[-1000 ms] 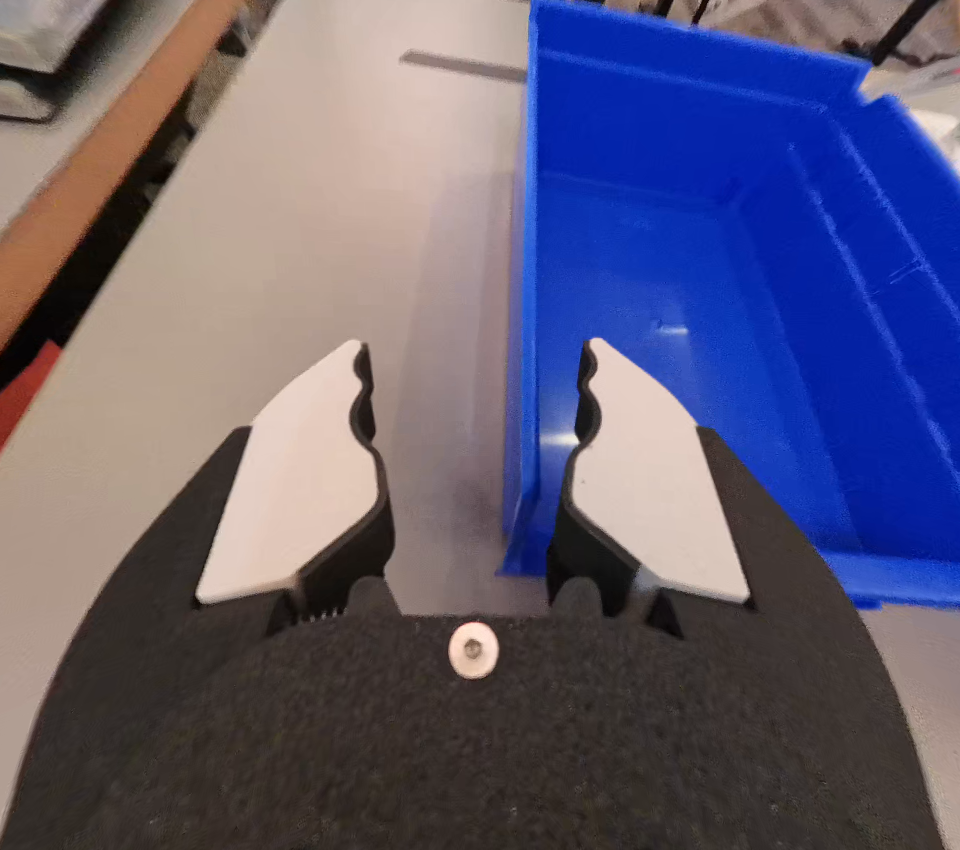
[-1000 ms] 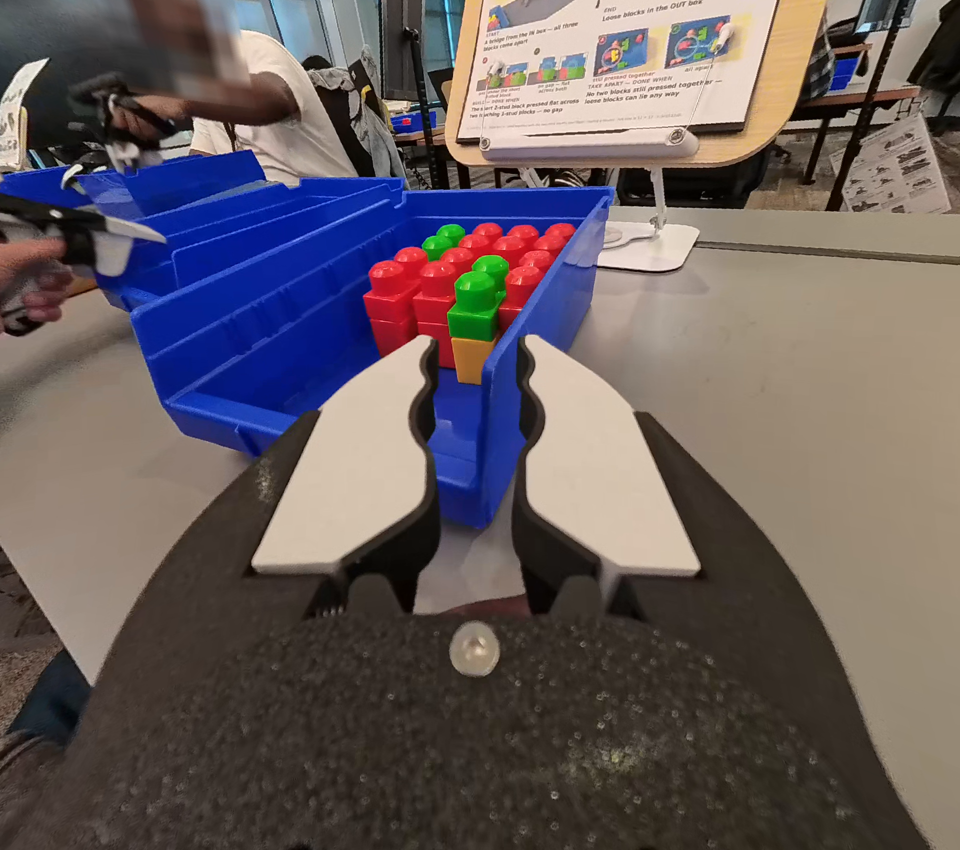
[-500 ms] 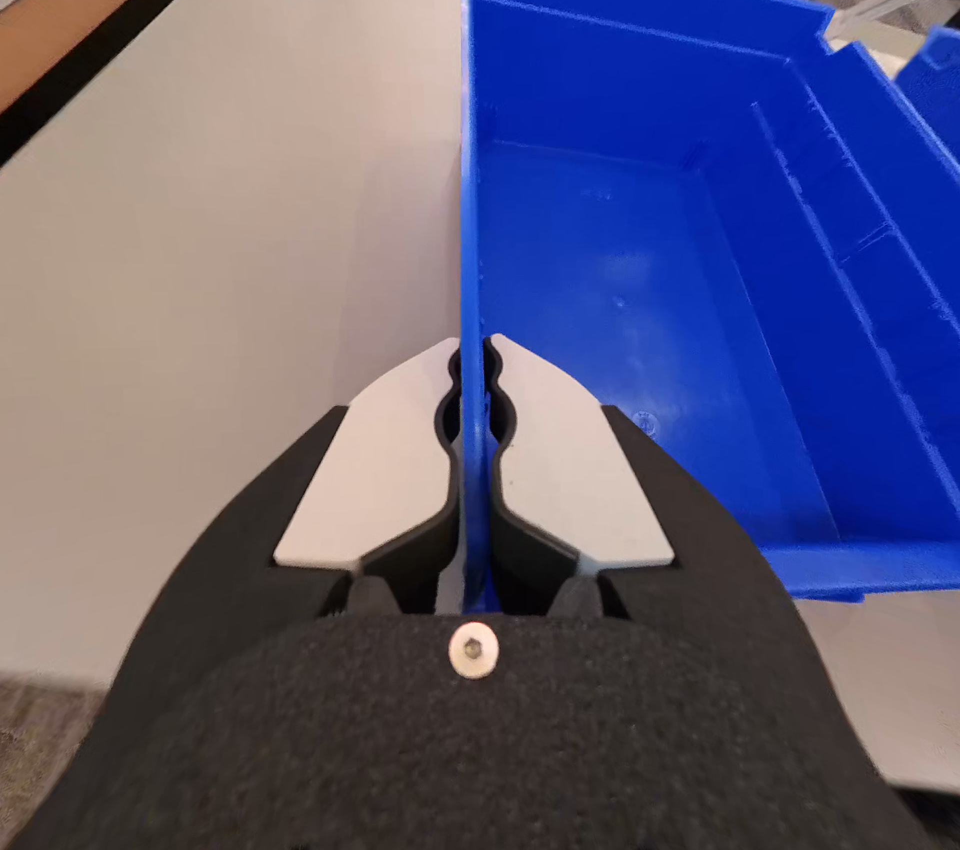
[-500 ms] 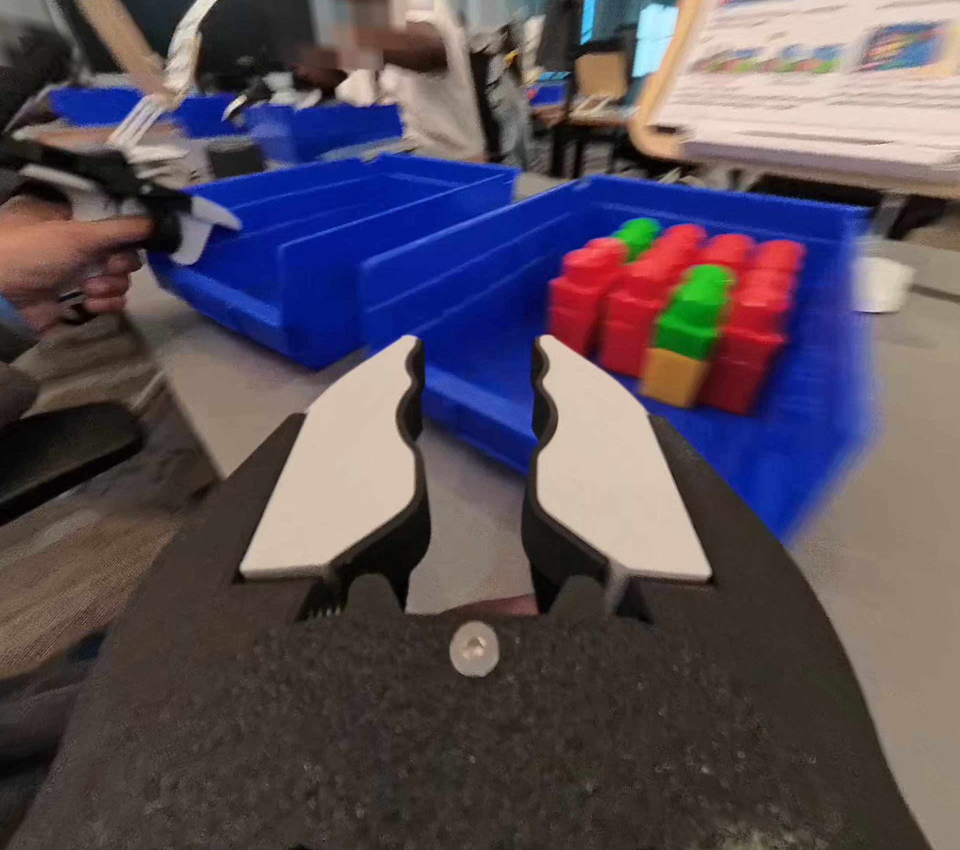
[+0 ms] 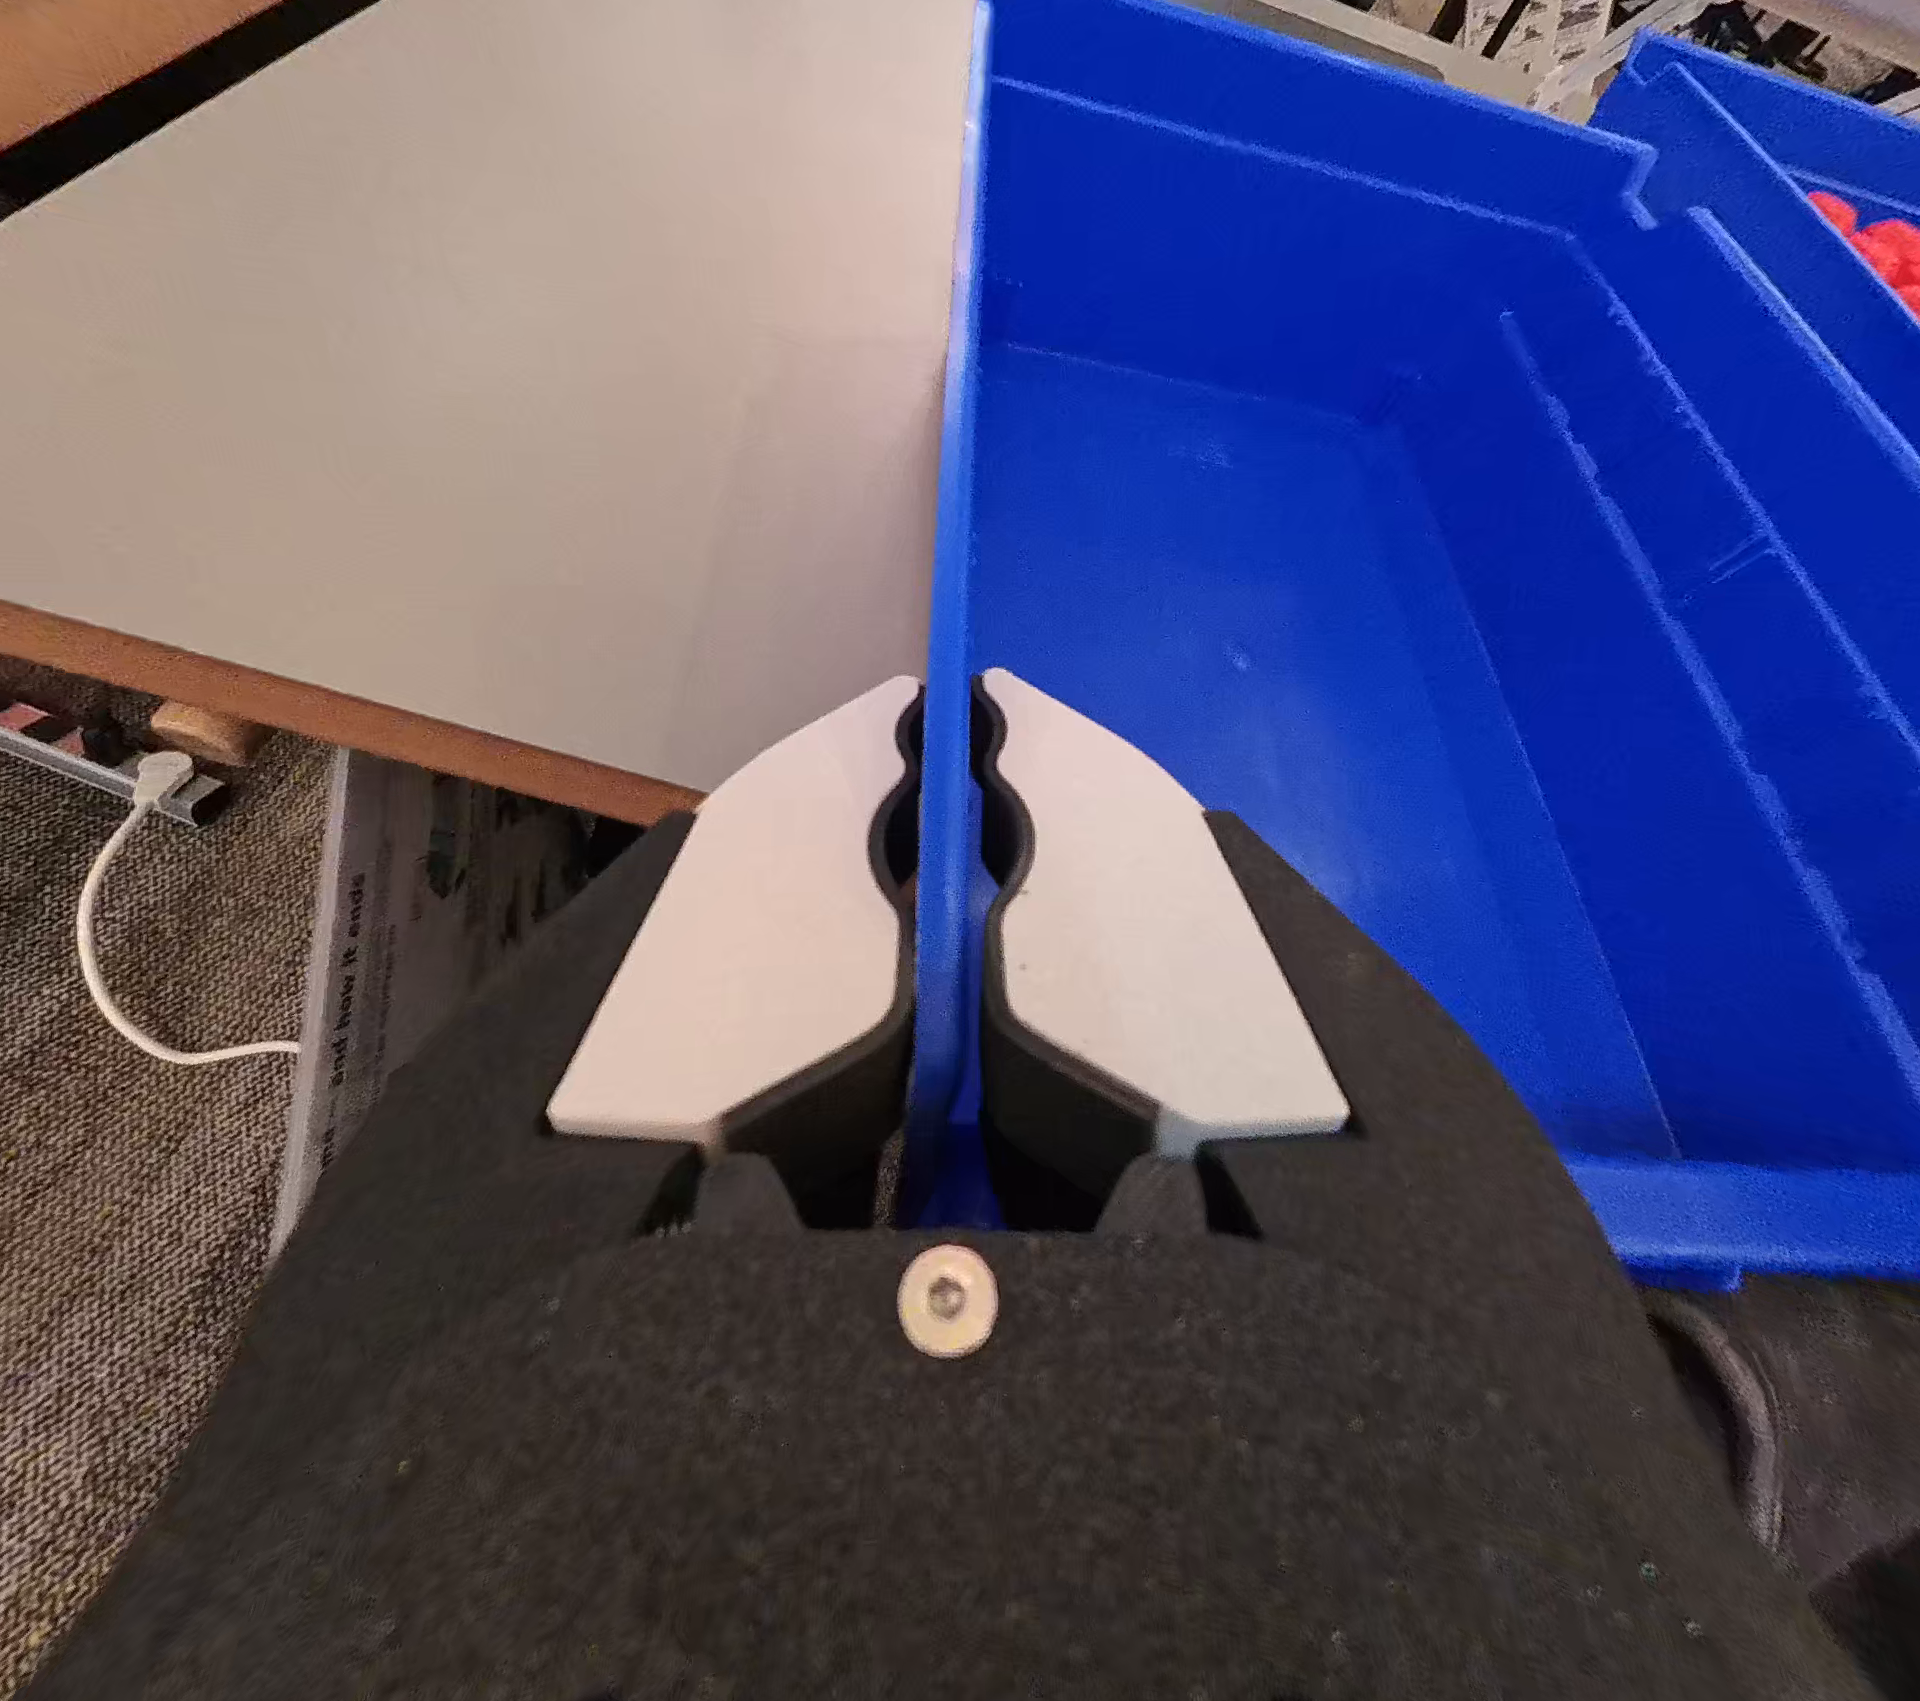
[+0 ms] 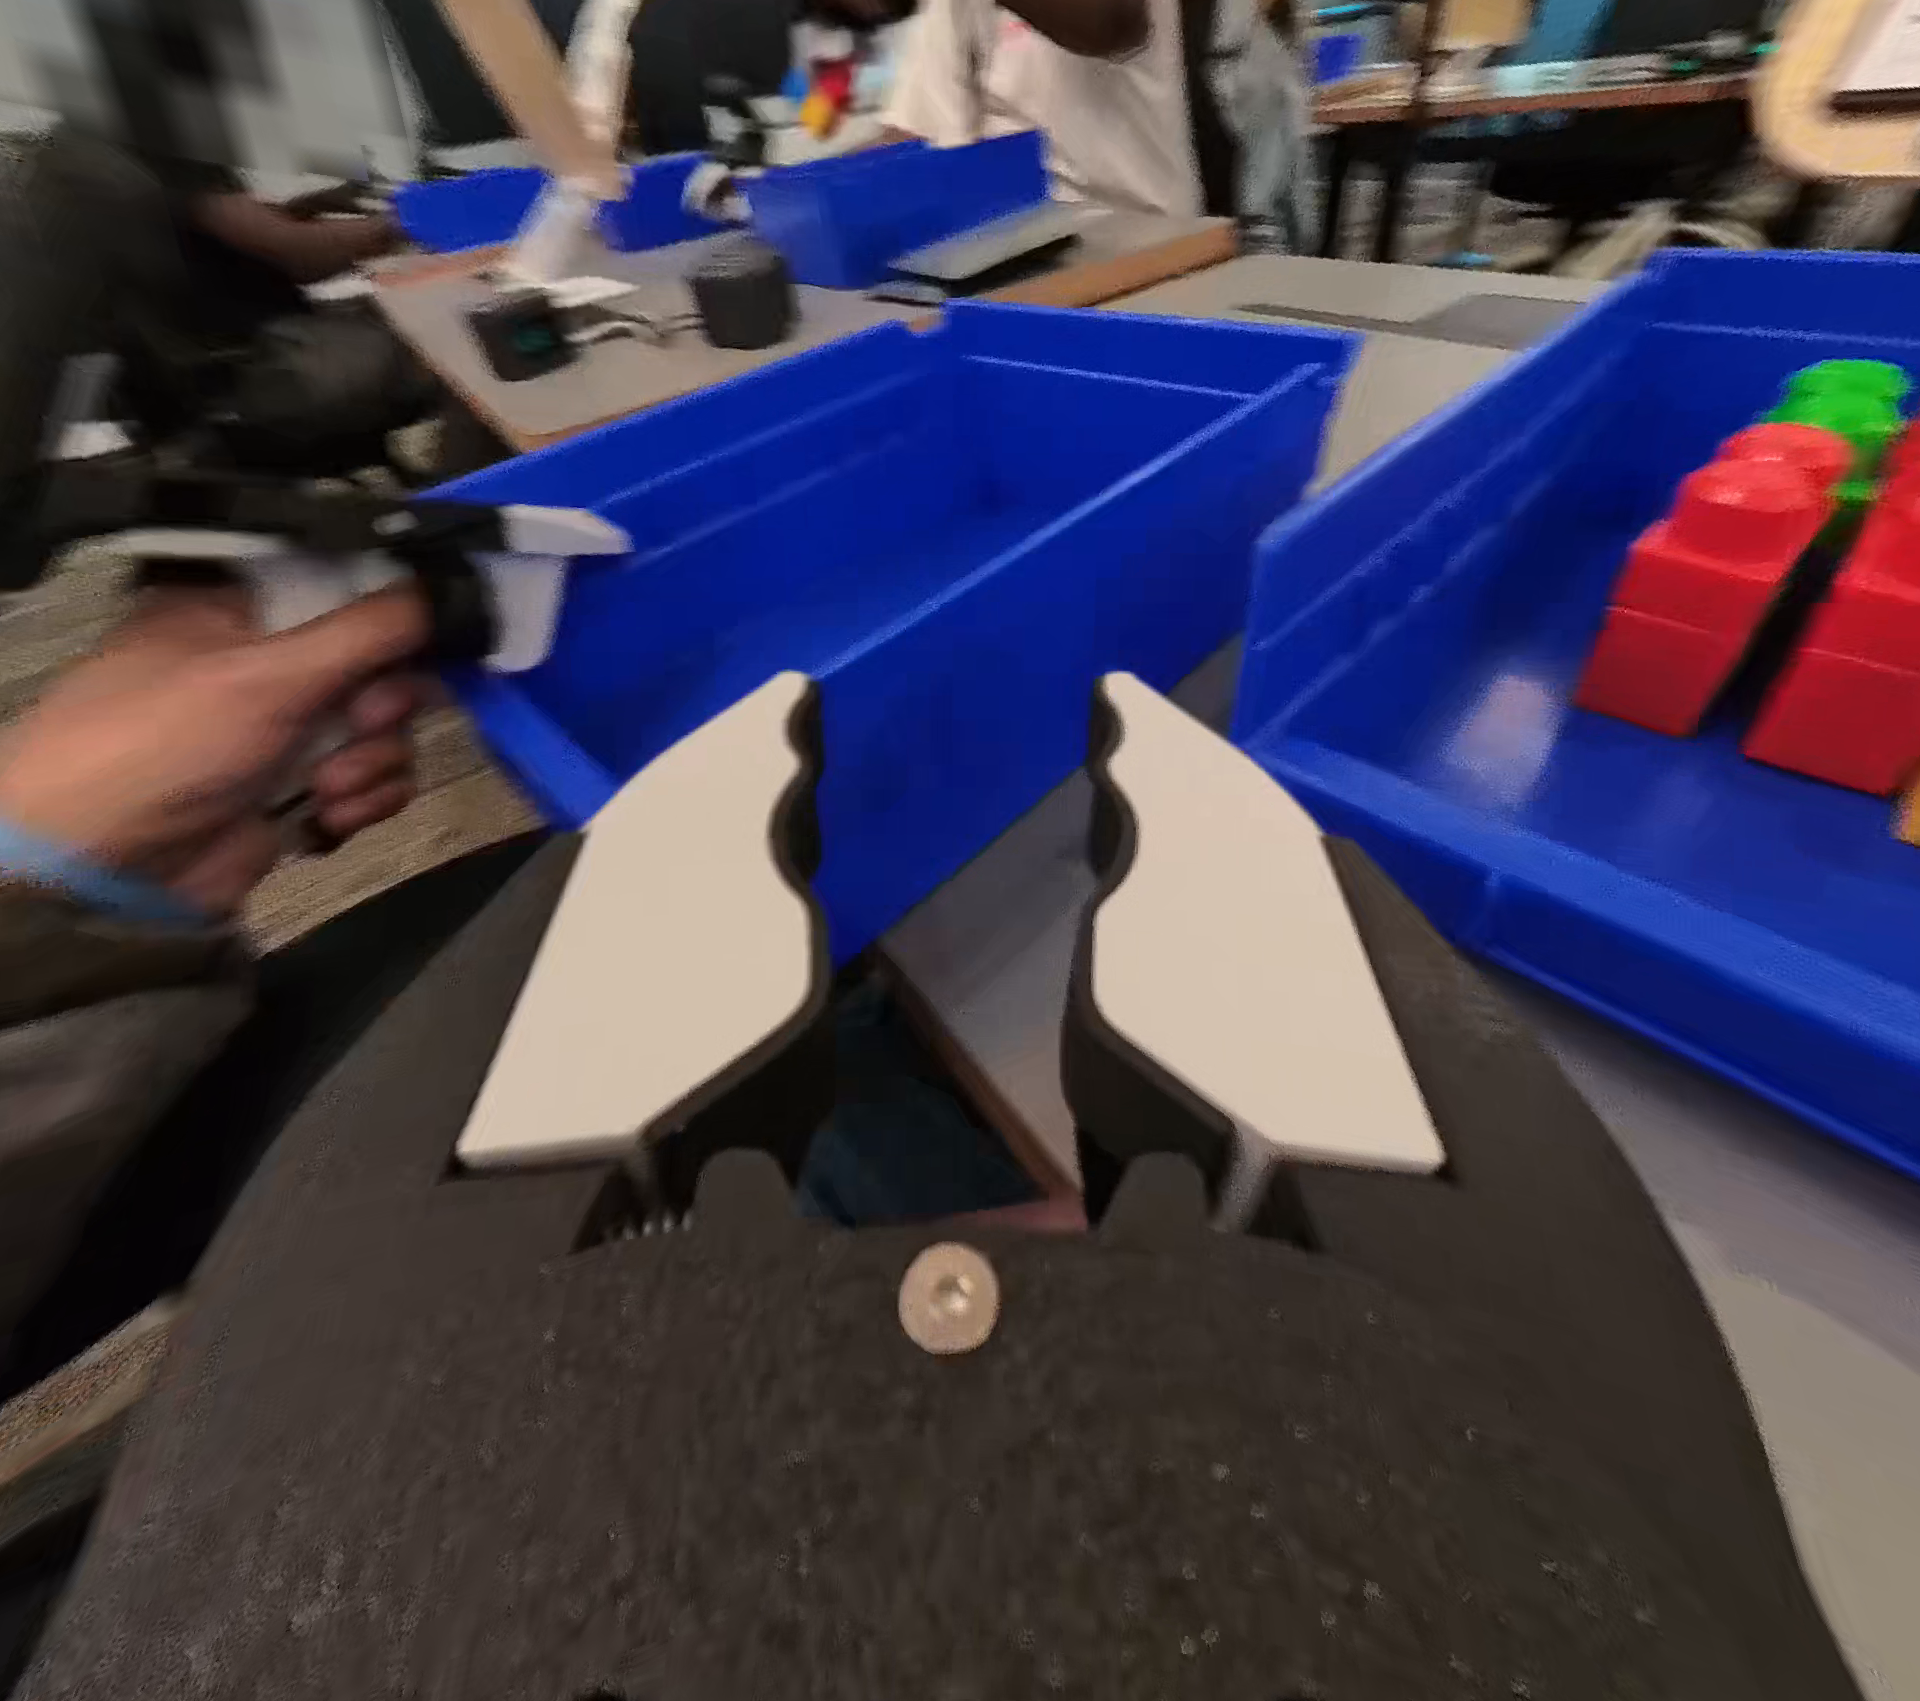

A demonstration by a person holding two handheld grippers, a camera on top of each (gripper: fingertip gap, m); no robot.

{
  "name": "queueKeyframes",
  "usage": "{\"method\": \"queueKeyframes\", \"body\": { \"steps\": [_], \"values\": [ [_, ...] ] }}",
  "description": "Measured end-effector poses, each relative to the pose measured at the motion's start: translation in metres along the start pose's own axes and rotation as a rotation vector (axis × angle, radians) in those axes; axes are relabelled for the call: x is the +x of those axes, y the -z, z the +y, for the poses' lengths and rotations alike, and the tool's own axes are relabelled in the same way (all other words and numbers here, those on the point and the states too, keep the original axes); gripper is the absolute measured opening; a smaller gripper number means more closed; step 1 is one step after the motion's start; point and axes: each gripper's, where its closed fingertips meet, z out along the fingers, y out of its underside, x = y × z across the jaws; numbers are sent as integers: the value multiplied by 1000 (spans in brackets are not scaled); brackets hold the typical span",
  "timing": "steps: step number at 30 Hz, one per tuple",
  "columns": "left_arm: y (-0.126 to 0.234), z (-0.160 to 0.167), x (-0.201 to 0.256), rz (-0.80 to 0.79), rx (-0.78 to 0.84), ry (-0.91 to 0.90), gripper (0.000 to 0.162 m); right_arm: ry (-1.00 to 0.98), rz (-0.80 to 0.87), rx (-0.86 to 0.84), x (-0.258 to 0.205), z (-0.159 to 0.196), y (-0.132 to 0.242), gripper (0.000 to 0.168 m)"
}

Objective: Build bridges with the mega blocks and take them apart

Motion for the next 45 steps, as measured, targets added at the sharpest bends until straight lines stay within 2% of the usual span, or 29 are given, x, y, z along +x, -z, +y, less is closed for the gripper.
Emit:
{"method": "queueKeyframes", "body": {
  "steps": [2, 5, 6, 8, 12, 15, 18, 20, 22, 25, 28, 30, 34, 38, 42, 45],
  "values": [
    [1, 1, 3, -4, 1, 12, 6, 59, -16, -85, -14, 20, 4, 51],
    [6, 5, 11, -19, 24, 24, 6, 120, 55, -80, -18, 29, 1, 16],
    [8, 7, 14, -17, 39, 24, 6, 120, 65, -68, -16, 27, -1, 11],
    [12, 9, 17, -12, 62, 12, 6, 92, 60, -25, -13, 18, 2, 15],
    [13, 10, 17, 7, 49, 16, 6, 68, 38, 1, -14, 13, 20, 43],
    [15, 11, 20, 13, 53, 35, 6, 100, -33, 31, -31, 10, 30, 50],
    [19, 15, 28, 12, 70, 31, 6, 125, -59, 13, -44, 18, 24, 56],
    [22, 18, 36, 31, 86, 41, 6, 123, -10, -37, -38, 27, 14, 55],
    [25, 20, 39, 22, 113, 59, 7, 113, 82, -44, -20, 27, 7, 37],
    [32, 17, 34, -57, 166, 47, 7, 132, 111, -79, -12, 24, -4, 26],
    [46, 1, 34, -86, 255, 26, 5, 220, 167, 4, -16, 3, -4, 19],
    [59, -29, 46, -57, 394, -18, 5, 283, 213, 132, -17, -30, 6, 17],
    [84, -116, 99, 18, 626, -81, 4, 335, 345, 369, 2, -115, 39, 13],
    [72, -179, 193, 148, 684, -89, 4, 334, 497, 461, 63, -187, 91, 10],
    [40, -201, 312, 278, 653, -81, 5, 305, 660, 399, 154, -219, 157, 9],
    [6, -192, 404, 376, 601, -45, 5, 282, 808, 347, 220, -229, 215, 7]
  ]
}}
